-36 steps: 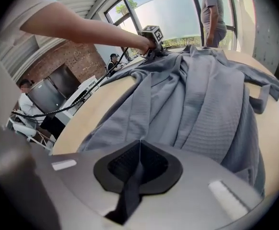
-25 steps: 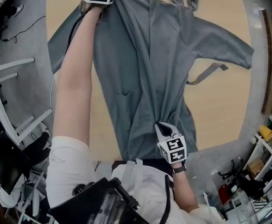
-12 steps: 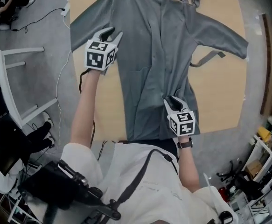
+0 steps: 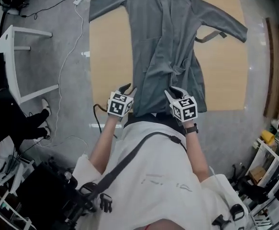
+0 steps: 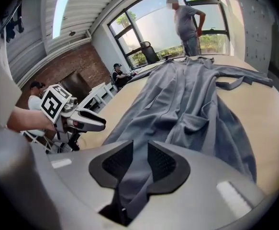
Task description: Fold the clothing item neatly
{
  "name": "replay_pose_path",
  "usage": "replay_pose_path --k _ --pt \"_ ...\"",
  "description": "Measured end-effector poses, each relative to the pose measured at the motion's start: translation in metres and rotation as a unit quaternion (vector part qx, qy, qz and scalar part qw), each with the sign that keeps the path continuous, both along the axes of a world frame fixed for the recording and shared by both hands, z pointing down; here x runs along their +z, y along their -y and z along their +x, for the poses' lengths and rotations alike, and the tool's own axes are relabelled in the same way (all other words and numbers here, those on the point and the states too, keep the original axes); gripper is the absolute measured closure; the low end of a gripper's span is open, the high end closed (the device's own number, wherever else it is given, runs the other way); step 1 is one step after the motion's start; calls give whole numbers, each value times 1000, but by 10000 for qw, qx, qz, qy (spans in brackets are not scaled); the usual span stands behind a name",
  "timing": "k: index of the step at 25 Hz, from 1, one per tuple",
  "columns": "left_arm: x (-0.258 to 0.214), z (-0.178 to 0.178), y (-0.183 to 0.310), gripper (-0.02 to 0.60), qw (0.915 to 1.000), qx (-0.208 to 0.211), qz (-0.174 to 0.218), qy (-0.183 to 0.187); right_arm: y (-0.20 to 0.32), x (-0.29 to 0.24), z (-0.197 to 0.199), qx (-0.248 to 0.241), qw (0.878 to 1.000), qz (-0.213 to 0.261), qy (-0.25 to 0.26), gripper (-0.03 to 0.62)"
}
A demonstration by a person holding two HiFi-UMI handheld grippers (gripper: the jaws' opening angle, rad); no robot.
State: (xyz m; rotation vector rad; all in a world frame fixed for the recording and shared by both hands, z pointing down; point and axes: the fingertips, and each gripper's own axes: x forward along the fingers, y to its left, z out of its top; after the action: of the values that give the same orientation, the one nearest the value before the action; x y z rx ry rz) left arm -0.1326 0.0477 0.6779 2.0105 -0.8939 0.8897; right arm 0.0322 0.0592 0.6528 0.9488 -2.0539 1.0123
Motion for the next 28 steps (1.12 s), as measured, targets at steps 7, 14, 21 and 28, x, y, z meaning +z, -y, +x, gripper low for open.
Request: replay_pose_path --k 7,14,21,28 --pt "-5 15 -74 448 9985 -49 401 375 -83 24 -26 -1636 9854 296 -354 493" --pt "4 27 -139 446 9906 113 668 1184 -99 18 -15 -1402 9848 960 -368 493" --pt "28 10 -170 430 9795 342 599 1892 -111 46 -31 -2096 9683 946 -974 485" --pt "50 8 -152 525 9718 167 988 2136 -97 72 -27 -1868 9680 834 -1455 562"
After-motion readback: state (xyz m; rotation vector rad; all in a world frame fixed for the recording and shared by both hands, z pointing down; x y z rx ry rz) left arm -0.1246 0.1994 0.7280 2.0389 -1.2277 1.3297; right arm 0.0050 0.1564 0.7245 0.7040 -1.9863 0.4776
